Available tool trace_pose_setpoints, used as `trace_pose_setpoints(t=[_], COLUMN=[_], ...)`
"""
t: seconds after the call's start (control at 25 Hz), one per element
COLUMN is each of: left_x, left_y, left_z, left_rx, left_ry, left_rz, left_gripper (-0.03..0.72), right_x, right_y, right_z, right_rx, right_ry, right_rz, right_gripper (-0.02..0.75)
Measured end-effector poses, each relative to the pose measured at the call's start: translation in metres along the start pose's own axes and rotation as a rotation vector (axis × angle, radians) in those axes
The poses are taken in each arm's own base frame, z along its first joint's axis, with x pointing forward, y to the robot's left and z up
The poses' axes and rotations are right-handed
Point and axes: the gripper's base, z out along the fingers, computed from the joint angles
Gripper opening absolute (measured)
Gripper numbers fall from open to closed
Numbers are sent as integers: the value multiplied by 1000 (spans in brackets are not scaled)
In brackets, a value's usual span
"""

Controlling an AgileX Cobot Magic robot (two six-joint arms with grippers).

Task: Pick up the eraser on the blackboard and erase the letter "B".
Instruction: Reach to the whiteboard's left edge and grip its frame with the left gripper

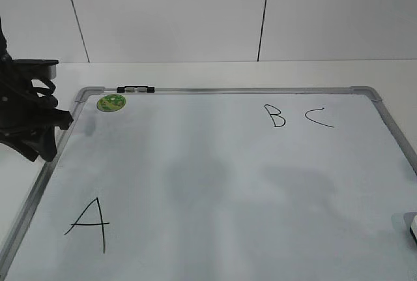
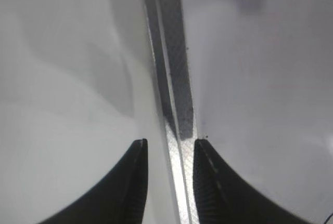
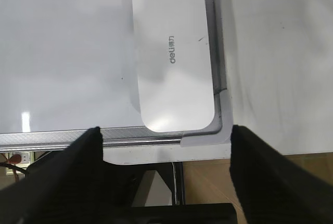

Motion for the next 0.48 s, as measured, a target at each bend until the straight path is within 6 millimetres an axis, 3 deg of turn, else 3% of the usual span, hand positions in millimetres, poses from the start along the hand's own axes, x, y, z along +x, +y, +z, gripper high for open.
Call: trace_pose_setpoints(t=[0.48], left_x=[-5], left_y=[1], left_z=[16], left_rx=[-3], left_ry=[6], left_rz=[-4], left_gripper=[227], right_x=[0], right_y=[0], right_z=[0], right_rx=[0], right_ry=[1], right_rz=[2], right_gripper=[584])
